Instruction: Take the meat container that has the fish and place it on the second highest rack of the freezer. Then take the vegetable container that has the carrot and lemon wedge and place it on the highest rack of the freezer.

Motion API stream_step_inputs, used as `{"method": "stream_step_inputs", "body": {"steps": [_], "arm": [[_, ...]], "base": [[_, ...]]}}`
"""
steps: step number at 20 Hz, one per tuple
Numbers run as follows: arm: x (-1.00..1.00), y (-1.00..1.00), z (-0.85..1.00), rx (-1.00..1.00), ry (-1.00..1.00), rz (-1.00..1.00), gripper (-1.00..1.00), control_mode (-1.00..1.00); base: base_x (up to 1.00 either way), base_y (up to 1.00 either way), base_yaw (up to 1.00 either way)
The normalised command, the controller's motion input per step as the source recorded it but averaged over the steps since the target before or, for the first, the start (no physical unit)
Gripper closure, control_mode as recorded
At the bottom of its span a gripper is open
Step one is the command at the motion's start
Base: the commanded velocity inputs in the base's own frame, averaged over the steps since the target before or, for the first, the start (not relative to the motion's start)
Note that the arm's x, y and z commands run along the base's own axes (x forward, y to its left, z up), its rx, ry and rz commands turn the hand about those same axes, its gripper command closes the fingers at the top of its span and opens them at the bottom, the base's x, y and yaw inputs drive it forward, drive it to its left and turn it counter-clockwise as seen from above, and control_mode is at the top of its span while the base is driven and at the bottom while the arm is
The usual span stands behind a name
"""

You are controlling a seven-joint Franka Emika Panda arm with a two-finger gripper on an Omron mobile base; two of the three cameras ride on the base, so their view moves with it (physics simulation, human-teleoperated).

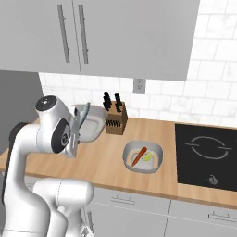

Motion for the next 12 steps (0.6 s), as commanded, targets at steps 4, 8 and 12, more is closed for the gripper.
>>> {"method": "stream_step_inputs", "body": {"steps": [4, 8, 12], "arm": [[-0.18, -0.07, 0.82, -0.02, 0.0, 0.04, 1.0, -1.0], [-0.31, -0.04, 0.5, -0.02, 0.0, 0.04, 1.0, -1.0], [-0.19, -0.04, 0.1, 0.0, -0.01, 0.01, 1.0, -1.0]], "base": [[0.0, 0.0, 0.0], [0.0, 0.0, 0.0], [0.0, 0.0, 0.0]]}}
